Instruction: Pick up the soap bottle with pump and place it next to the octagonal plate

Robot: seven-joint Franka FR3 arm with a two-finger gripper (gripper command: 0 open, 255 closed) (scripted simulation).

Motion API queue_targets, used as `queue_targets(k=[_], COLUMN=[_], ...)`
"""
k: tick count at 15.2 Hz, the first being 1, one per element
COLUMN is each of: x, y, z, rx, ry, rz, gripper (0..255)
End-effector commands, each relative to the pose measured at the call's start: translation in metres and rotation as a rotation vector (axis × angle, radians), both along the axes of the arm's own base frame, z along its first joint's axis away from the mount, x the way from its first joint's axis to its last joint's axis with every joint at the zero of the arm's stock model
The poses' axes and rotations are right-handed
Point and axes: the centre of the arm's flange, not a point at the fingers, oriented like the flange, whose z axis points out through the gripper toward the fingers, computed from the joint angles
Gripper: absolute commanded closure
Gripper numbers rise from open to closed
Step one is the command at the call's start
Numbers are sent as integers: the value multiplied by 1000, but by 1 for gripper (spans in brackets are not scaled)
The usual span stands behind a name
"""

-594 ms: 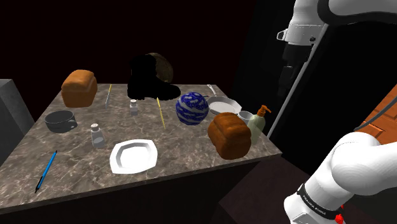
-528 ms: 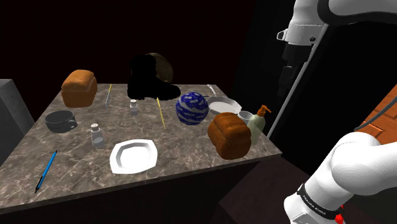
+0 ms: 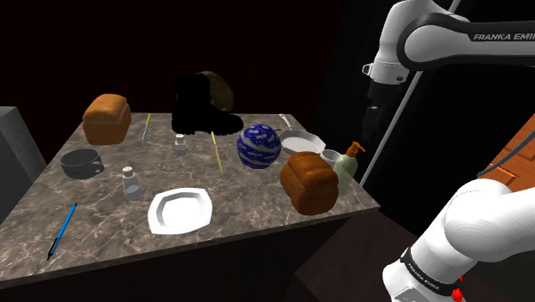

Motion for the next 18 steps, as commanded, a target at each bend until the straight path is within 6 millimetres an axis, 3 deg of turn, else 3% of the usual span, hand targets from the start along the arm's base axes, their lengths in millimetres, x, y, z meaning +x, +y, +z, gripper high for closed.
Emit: queue_targets(k=[1, 8, 15, 18], x=[11, 42, 40, 39], y=[-13, -64, -69, -69], z=[-20, -78, -115, -118], rx=[-9, -37, -37, -37], ry=[-10, -34, -34, -34], rz=[-4, -18, -18, -18], gripper=[0, 0, 0, 0])
